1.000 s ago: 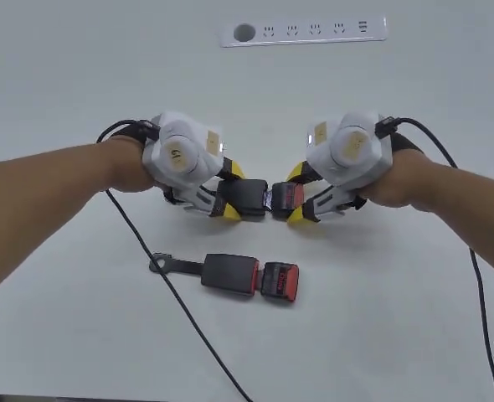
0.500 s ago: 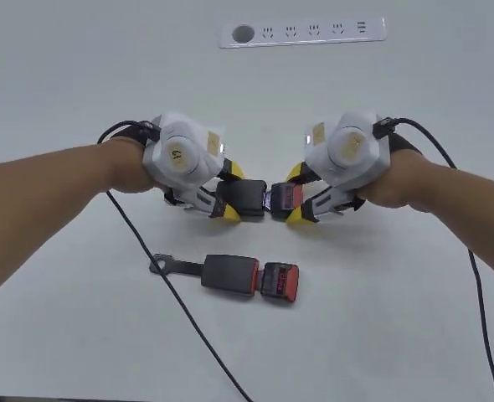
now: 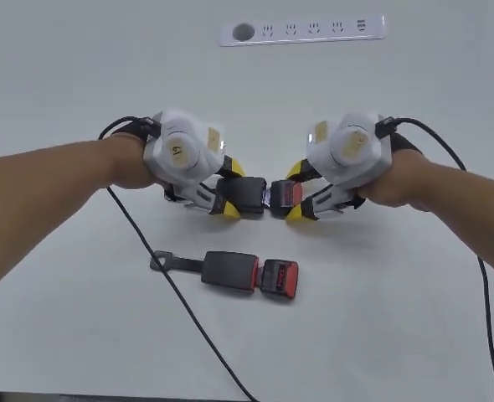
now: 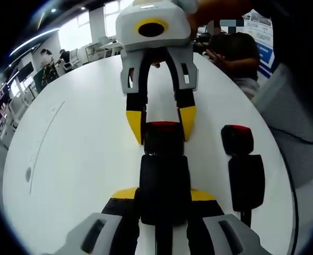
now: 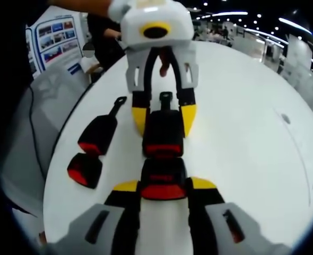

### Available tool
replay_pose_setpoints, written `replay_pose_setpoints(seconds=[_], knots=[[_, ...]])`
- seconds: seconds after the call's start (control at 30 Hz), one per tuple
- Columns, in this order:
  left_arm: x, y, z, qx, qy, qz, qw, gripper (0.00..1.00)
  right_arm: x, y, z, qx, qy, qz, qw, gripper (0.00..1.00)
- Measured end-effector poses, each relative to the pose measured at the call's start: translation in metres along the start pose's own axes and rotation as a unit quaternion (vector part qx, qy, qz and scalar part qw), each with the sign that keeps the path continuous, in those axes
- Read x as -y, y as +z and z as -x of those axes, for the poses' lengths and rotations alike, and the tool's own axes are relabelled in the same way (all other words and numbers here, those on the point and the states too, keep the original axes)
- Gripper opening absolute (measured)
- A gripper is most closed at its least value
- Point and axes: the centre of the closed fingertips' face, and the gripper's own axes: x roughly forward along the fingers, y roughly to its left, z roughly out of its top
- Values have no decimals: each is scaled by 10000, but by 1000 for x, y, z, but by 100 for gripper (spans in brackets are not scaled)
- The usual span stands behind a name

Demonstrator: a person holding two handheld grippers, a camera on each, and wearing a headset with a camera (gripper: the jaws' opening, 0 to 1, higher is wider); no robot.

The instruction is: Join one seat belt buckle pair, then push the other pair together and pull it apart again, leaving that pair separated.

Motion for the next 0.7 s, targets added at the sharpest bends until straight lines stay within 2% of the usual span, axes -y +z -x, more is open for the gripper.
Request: replay_pose_setpoints(seconds=[0.17,0.43,0.7], knots=[[0,0,1,51,-1,16,10000,35,-1,-1,2,265,-70,-142,9995,34],[0,-1,2,138,27,102,9998,35,-4,-10,10,347,-97,-105,9993,34],[0,0,1,186,74,168,9997,35,-9,-12,13,550,-205,-159,9982,35]])
